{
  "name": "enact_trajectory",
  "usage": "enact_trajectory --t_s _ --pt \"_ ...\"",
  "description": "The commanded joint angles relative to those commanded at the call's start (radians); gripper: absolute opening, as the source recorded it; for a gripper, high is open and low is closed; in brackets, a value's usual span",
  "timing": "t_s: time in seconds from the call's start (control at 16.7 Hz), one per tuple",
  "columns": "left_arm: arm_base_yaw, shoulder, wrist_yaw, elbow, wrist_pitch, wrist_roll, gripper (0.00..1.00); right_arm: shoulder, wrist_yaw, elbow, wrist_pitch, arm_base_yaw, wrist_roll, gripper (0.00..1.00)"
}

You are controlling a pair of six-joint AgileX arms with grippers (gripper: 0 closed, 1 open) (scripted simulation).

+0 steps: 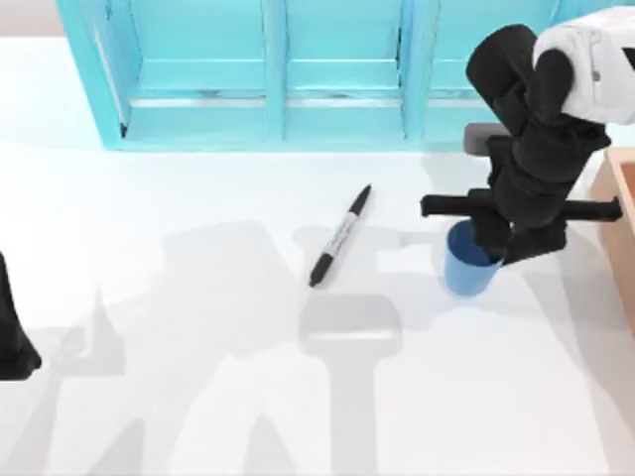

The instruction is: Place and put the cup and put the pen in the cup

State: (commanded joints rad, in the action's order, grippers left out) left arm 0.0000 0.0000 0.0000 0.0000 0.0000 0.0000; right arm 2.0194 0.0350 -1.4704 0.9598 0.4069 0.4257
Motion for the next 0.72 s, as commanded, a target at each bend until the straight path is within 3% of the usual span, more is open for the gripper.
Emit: enact_trajectory --t_s 0.66,0.72 --pt "0.000 0.000 0.000 0.000 0.000 0.000 1.00 0.000 0.000 0.000 0.000 0.000 0.000 0.98" --pt "0.000 0.000 0.000 0.000 0.000 0.000 1.00 0.000 0.000 0.000 0.000 0.000 0.000 1.00"
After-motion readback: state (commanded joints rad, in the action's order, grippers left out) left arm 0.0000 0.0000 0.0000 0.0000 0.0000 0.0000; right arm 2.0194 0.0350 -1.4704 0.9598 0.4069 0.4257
